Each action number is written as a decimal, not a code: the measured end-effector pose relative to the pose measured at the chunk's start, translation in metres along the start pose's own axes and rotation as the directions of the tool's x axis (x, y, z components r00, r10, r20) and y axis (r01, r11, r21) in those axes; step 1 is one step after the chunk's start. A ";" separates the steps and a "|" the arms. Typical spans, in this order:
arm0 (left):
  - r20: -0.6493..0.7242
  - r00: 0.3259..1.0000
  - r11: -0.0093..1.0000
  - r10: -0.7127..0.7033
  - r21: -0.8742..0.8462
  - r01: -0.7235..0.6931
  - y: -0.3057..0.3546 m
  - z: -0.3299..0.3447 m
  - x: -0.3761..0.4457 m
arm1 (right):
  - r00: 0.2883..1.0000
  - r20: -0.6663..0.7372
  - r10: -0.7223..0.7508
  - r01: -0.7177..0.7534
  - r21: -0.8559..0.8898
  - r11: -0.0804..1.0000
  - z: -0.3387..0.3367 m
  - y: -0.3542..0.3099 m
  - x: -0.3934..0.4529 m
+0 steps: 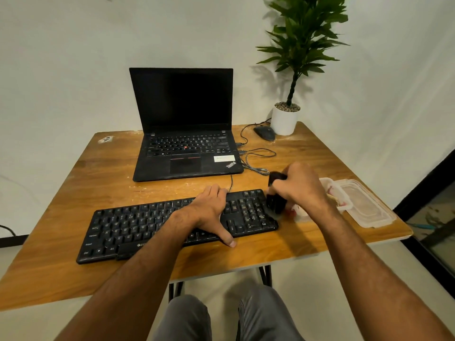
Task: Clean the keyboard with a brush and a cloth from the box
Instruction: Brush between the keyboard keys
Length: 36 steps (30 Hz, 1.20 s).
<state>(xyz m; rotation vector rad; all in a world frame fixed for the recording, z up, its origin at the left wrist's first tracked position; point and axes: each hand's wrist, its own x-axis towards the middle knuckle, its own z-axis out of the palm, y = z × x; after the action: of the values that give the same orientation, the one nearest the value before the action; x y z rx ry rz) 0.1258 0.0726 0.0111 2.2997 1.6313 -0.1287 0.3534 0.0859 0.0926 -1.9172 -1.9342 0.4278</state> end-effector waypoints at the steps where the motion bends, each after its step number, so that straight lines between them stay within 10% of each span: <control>1: 0.004 1.000 1.000 0.001 0.002 -0.001 0.000 0.000 0.000 | 0.996 -0.085 -0.012 0.018 0.062 0.998 0.003 0.000 0.000; 10: -0.012 1.000 1.000 0.005 -0.007 -0.005 -0.001 0.002 0.000 | 0.999 0.050 -0.002 0.007 -0.088 0.996 0.008 0.005 -0.013; 15: -0.018 1.000 1.000 0.011 -0.004 -0.011 -0.001 0.002 0.000 | 0.980 -0.188 -0.058 0.077 0.097 0.992 0.015 0.000 -0.013; 23: -0.008 1.000 1.000 0.002 -0.024 -0.002 -0.001 0.001 0.000 | 1.000 0.027 -0.002 0.004 -0.047 0.999 0.002 0.008 -0.018; 27: -0.007 1.000 1.000 0.008 -0.011 -0.008 0.000 0.001 0.000 | 0.982 -0.182 -0.041 0.062 0.107 0.992 0.008 0.006 -0.018; 36: -0.010 1.000 1.000 0.011 -0.024 -0.011 0.000 0.001 -0.002 | 0.998 -0.011 -0.063 0.063 0.002 0.998 0.006 0.017 -0.033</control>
<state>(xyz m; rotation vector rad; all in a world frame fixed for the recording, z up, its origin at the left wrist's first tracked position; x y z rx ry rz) 0.1256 0.0708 0.0105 2.2949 1.6160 -0.0946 0.3652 0.0533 0.0772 -1.8478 -1.9800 0.4005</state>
